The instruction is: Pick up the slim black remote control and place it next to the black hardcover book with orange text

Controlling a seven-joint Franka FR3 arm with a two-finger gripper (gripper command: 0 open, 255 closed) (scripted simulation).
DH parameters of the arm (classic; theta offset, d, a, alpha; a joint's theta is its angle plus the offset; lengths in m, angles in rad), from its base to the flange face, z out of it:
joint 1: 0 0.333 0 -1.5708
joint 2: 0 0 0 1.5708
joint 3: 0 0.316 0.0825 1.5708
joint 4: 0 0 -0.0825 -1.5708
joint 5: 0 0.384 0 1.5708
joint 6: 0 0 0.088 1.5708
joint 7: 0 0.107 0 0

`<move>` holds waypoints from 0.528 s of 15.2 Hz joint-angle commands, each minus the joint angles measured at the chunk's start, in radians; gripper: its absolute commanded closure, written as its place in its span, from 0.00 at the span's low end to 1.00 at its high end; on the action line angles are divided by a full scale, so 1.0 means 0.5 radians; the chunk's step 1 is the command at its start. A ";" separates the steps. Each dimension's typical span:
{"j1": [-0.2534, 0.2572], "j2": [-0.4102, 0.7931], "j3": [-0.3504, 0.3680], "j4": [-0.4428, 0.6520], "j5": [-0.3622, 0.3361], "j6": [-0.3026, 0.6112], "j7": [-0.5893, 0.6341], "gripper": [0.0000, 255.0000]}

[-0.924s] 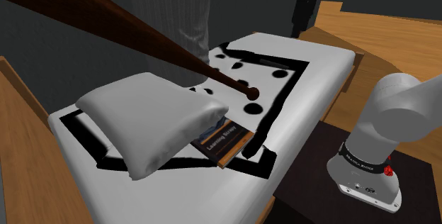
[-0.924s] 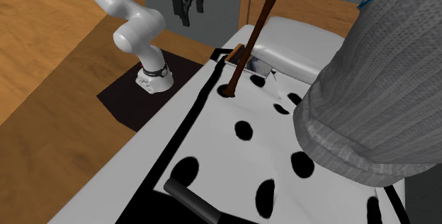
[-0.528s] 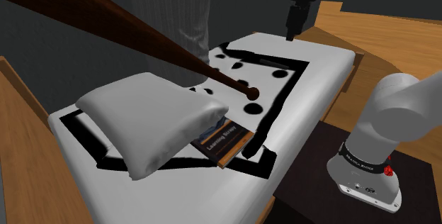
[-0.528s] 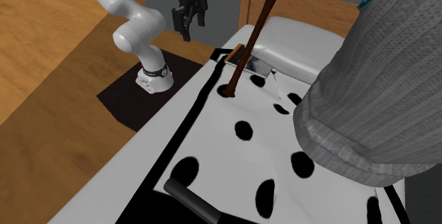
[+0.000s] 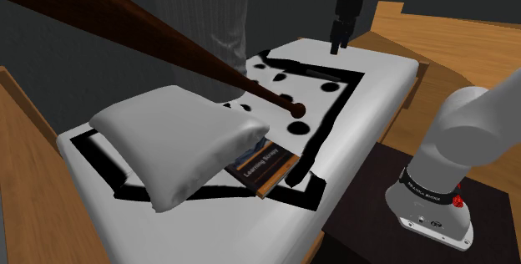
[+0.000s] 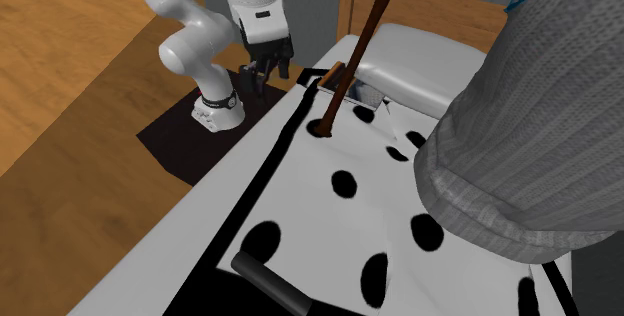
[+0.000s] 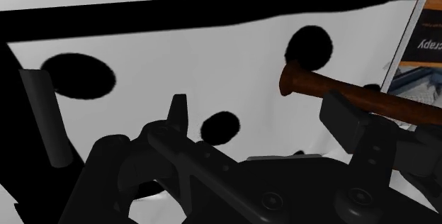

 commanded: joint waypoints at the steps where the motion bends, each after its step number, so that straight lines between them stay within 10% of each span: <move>1: -0.016 0.108 -0.072 0.022 -0.007 0.086 -0.062 0.00; 8: -0.051 0.547 -0.309 0.196 0.061 0.330 -0.300 0.00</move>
